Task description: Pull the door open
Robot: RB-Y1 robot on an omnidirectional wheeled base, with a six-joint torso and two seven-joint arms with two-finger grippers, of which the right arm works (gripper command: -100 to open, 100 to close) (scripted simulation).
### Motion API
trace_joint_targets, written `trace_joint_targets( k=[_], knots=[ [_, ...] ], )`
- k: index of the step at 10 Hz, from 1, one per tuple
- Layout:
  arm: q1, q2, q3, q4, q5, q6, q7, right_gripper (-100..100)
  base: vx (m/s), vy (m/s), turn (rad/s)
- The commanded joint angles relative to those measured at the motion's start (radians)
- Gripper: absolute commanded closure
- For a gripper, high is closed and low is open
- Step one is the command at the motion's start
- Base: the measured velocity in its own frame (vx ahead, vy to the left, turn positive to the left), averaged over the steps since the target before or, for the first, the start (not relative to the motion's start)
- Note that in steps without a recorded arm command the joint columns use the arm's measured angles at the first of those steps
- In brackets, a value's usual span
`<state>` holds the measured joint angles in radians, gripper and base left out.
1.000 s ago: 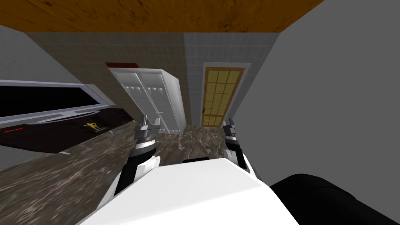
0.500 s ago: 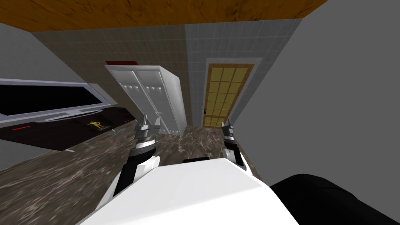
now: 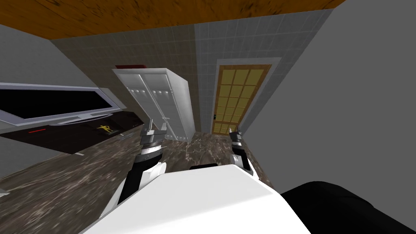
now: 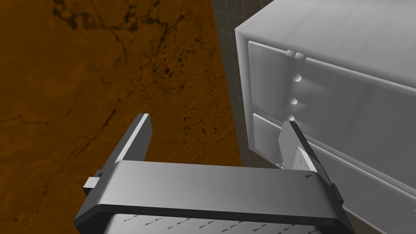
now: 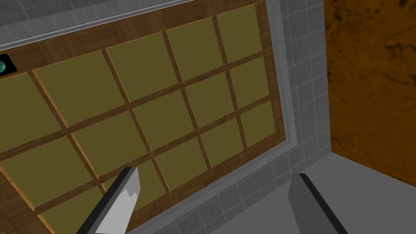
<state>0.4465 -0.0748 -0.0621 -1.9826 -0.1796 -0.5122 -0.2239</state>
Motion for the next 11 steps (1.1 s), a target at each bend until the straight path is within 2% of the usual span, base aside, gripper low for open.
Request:
trace_joint_targets(
  k=[1,11],
  knots=[
    [-0.012,-0.003,0.002,0.034,-0.016,-0.010,-0.028,-100,0.097,-0.005,0.050],
    [-0.097,-0.020,0.010,0.270,-0.127,-0.084,-0.213,-100,0.096,-0.020,0.071]
  ],
)
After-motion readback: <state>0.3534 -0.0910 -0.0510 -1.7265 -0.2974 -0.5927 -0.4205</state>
